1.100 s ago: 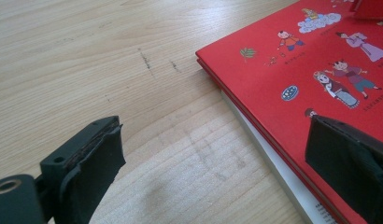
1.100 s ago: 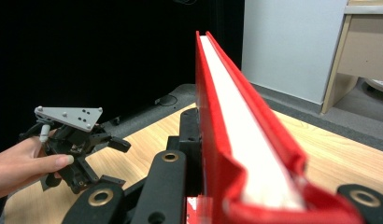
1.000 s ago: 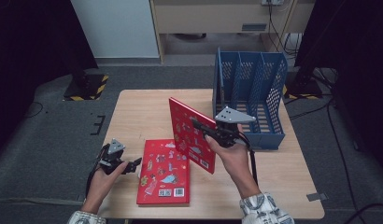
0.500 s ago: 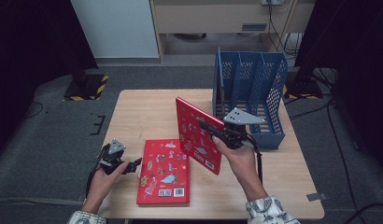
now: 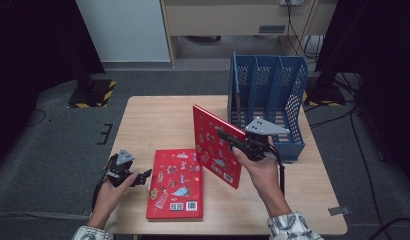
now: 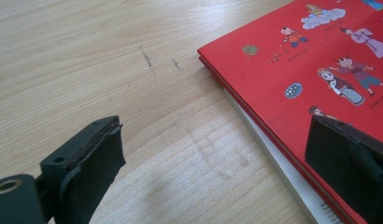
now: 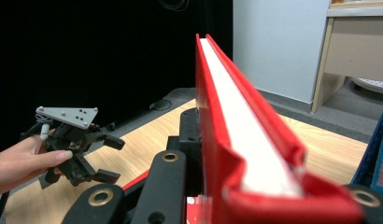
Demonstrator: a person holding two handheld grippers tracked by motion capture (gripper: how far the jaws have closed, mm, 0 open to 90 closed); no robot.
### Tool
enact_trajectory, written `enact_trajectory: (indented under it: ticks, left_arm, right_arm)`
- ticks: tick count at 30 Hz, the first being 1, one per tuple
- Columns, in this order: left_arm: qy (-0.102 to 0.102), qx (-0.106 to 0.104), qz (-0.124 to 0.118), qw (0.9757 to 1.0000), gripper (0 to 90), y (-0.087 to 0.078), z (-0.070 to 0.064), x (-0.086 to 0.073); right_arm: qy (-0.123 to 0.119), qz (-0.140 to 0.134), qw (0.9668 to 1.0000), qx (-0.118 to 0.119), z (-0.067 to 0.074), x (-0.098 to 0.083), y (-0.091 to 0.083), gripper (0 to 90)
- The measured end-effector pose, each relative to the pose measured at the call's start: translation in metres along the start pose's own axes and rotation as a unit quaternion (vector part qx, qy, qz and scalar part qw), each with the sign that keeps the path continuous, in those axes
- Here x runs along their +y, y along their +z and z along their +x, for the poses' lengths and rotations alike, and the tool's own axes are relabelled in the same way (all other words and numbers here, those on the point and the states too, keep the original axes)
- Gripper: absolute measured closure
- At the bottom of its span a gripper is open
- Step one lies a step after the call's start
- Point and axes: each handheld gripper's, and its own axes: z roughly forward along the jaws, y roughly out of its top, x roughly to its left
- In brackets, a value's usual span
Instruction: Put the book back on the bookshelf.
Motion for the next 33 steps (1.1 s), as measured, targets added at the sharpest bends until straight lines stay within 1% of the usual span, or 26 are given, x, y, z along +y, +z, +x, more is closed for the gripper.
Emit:
enact_trajectory:
  ticks: [11,15,19,33]
  left_arm:
    - [0.001,0.001,0.001,1.0000,3.7,0.000,0.000,0.000]
    - [0.002,0.002,0.001,1.0000,3.6,0.000,0.000,0.000]
    - [0.004,0.004,0.002,1.0000,3.7,0.000,0.000,0.000]
    - [0.005,0.005,0.004,1.0000,3.6,0.001,0.000,0.000]
  right_arm:
    - [0.004,-0.005,1.0000,-0.001,-0.002,-0.003,-0.007,79.7]
    - [0.005,-0.009,0.9999,-0.002,-0.002,-0.003,-0.012,79.7]
    - [0.006,-0.012,0.9999,-0.003,-0.002,-0.004,-0.020,79.7]
    - [0.016,-0.010,0.9995,-0.025,-0.010,-0.015,-0.060,79.7]
